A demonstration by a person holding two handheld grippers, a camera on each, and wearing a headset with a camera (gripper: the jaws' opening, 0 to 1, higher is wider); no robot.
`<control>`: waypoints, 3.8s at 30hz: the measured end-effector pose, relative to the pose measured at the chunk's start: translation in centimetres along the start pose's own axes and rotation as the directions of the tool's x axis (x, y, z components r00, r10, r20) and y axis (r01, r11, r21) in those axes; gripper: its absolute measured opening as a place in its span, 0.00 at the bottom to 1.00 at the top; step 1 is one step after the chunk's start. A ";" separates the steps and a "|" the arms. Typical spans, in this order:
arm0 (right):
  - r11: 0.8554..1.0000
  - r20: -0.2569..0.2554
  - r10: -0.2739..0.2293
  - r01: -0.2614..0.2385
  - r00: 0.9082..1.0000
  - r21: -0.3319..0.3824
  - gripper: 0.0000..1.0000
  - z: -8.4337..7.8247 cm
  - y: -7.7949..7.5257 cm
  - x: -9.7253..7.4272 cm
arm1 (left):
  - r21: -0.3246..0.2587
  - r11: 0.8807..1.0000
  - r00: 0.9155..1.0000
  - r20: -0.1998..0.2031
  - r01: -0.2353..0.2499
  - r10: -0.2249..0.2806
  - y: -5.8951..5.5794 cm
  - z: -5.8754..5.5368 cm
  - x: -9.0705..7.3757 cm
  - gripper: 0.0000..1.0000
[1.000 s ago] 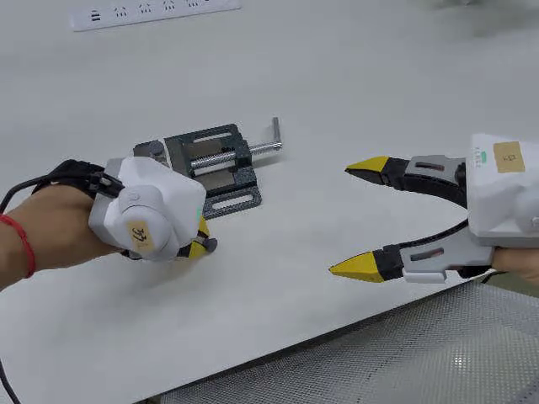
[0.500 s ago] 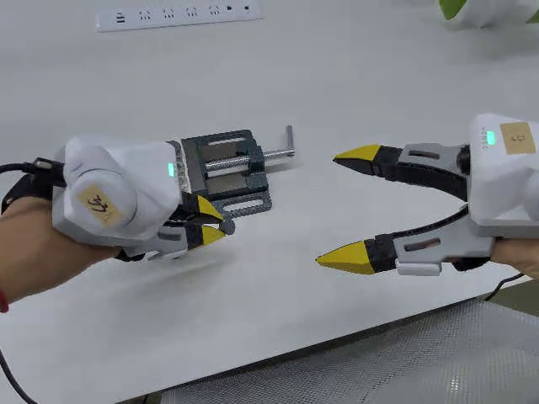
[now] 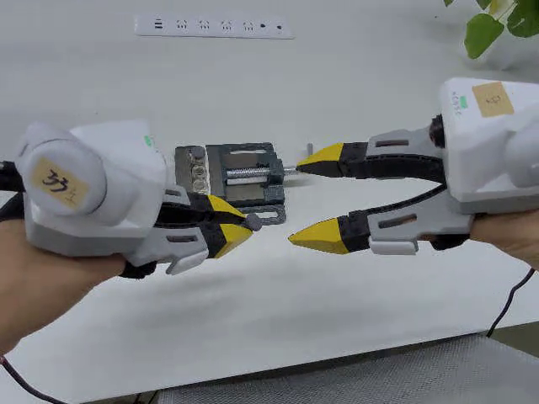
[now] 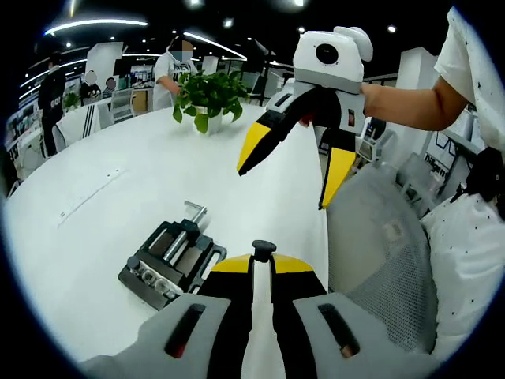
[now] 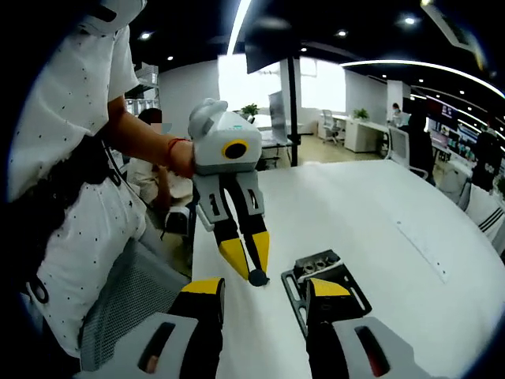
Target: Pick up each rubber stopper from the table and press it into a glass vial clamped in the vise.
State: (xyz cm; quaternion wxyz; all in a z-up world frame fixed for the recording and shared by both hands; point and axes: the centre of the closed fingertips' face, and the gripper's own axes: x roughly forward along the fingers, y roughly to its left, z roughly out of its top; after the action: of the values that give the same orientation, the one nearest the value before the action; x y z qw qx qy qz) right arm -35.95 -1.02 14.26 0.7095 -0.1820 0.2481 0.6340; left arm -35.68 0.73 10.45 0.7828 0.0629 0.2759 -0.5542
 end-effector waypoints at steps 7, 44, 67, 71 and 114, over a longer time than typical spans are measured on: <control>0.992 -0.082 0.095 -0.101 0.992 -0.080 0.22 0.6 0.8 1.3 | -0.091 0.996 1.000 0.028 -0.005 0.008 -0.8 1.1 -0.7 0.04; 0.968 -0.178 0.194 -0.217 0.965 -0.125 0.06 0.6 2.7 2.3 | -0.042 0.999 1.000 -0.002 0.020 -0.020 -2.0 1.8 -1.5 0.04; 0.965 -0.178 0.220 -0.240 0.959 -0.104 0.06 0.4 2.5 2.6 | -0.001 0.999 0.999 -0.024 0.034 -0.034 -1.9 1.4 -1.7 0.04; 0.965 -0.179 0.217 -0.238 0.960 -0.107 0.05 0.4 2.4 2.6 | -0.002 0.999 0.999 -0.017 0.034 -0.034 -2.0 1.5 -1.7 0.04; 0.995 -0.253 0.061 -0.079 0.966 -0.062 0.05 2.3 -4.7 6.1 | -0.007 0.990 0.977 0.163 -0.138 0.137 2.9 -1.5 -6.1 0.51</control>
State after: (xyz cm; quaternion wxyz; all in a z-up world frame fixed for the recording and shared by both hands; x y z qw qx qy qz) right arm -30.55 4.57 12.28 0.6427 -0.2770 0.3193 0.6390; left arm -35.00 7.51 11.60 0.8391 0.0379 0.2048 -0.5025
